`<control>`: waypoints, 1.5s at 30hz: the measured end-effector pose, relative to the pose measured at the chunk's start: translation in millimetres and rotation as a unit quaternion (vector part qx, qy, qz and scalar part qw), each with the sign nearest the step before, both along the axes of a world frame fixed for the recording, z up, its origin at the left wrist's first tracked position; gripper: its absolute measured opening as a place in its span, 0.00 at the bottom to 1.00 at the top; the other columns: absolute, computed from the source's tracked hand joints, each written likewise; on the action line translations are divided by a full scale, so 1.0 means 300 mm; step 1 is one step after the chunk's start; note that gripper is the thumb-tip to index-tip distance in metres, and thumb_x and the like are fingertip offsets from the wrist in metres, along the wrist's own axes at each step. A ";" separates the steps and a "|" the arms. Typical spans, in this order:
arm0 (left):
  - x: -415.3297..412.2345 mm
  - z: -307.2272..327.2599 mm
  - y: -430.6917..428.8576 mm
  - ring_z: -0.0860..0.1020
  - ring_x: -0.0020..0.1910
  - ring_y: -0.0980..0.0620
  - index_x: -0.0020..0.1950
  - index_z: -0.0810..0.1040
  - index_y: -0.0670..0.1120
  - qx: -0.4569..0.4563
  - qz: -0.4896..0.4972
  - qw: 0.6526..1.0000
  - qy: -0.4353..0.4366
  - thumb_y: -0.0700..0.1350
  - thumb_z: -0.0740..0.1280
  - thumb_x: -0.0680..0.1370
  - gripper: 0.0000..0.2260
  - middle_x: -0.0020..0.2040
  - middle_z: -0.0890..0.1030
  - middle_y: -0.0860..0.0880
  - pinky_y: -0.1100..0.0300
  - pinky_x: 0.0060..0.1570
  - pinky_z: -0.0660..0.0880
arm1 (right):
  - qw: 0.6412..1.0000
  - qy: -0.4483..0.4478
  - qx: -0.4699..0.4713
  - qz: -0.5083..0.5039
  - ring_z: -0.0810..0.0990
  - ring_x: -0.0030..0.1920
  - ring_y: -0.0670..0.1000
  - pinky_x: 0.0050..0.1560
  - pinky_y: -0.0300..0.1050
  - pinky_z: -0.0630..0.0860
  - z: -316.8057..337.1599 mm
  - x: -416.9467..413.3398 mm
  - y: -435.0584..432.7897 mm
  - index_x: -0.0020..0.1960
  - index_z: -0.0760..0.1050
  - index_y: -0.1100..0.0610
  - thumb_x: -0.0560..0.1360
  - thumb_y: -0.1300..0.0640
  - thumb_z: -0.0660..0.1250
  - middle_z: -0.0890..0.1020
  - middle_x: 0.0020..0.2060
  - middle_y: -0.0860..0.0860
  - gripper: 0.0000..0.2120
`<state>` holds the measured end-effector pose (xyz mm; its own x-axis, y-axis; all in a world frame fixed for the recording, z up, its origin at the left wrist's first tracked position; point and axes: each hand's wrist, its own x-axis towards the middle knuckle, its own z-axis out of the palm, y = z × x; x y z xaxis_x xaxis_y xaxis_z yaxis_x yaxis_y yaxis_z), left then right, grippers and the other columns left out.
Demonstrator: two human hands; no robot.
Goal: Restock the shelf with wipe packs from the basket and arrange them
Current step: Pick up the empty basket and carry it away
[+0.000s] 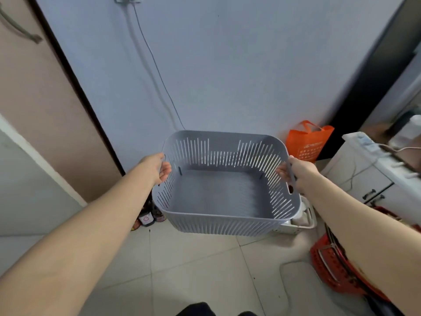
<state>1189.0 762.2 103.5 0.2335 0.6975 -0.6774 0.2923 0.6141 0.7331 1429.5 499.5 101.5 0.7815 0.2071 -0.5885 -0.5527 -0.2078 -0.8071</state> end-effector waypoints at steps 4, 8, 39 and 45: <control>0.221 0.000 0.077 0.72 0.29 0.53 0.36 0.71 0.41 0.002 -0.012 1.000 0.010 0.49 0.60 0.80 0.16 0.34 0.74 0.46 0.61 0.28 0.65 | 0.999 -0.012 -0.008 -0.030 0.78 0.29 0.48 0.28 0.36 0.75 0.001 0.187 0.069 0.49 0.75 0.63 0.79 0.51 0.61 0.79 0.33 0.55 0.14; 0.414 -0.034 0.167 0.72 0.29 0.53 0.36 0.71 0.41 0.000 0.000 1.000 0.020 0.50 0.60 0.80 0.17 0.33 0.74 0.46 0.61 0.28 0.65 | 1.000 -0.006 -0.013 -0.021 0.78 0.30 0.49 0.34 0.38 0.75 -0.018 0.388 0.175 0.50 0.75 0.63 0.79 0.51 0.61 0.79 0.34 0.55 0.14; 1.102 -0.783 0.682 0.72 0.28 0.52 0.36 0.73 0.41 -0.038 0.063 0.993 0.089 0.53 0.59 0.80 0.19 0.31 0.74 0.47 0.61 0.30 0.67 | 0.992 0.023 -0.093 0.086 0.73 0.30 0.48 0.30 0.38 0.67 -0.742 1.215 0.872 0.40 0.72 0.60 0.81 0.50 0.57 0.75 0.31 0.54 0.17; 1.101 -0.846 0.699 0.71 0.27 0.52 0.37 0.74 0.41 -0.037 0.071 0.993 0.089 0.57 0.60 0.79 0.20 0.31 0.74 0.47 0.60 0.27 0.65 | 0.990 -0.004 -0.110 0.090 0.75 0.29 0.49 0.29 0.39 0.69 -0.768 1.238 0.904 0.41 0.72 0.61 0.81 0.52 0.57 0.77 0.32 0.54 0.15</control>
<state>1519.2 972.0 -150.3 0.0092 0.6618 -0.7496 0.3204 0.7082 0.6291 1800.9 770.6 -128.9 0.7485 0.2107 -0.6287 -0.4850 -0.4726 -0.7358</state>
